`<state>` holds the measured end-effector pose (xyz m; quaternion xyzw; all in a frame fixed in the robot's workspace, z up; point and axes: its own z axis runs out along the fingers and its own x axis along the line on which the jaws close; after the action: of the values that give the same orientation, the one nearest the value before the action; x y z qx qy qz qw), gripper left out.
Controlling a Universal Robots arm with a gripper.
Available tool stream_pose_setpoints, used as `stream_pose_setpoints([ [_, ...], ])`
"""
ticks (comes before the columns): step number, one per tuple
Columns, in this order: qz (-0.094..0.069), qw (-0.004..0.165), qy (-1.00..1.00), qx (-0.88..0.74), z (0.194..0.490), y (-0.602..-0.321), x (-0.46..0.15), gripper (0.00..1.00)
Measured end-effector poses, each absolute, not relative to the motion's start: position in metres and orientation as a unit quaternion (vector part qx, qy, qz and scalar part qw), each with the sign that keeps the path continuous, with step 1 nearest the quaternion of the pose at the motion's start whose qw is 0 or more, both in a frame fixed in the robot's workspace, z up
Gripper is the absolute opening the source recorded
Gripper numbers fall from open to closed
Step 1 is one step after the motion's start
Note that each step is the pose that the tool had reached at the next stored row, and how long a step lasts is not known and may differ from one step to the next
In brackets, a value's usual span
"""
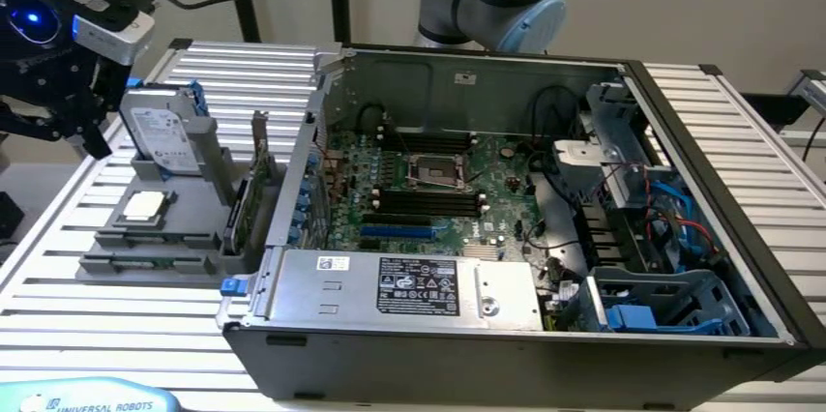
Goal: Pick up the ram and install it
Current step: 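Pick up the ram and move it above insertion slot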
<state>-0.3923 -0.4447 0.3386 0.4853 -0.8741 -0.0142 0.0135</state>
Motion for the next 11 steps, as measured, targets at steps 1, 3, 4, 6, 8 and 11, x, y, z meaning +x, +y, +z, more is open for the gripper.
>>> stream_pose_setpoints([
  [1, -0.014, 0.014, -0.870, 0.493, 0.3383, -0.4447, -0.3923, 0.11],
  [3, -0.014, 0.014, -0.860, 0.509, 0.3377, -0.4447, -0.3923, 0.11],
  [4, -0.014, 0.014, -0.856, 0.517, 0.3374, -0.4447, -0.3923, 0.11],
  [6, -0.013, 0.014, -0.846, 0.532, 0.3368, -0.4448, -0.3923, 0.11],
  [8, -0.013, 0.015, -0.837, 0.548, 0.3362, -0.4447, -0.3923, 0.11],
  [11, -0.013, 0.015, -0.821, 0.570, 0.3353, -0.4447, -0.3923, 0.11],
])
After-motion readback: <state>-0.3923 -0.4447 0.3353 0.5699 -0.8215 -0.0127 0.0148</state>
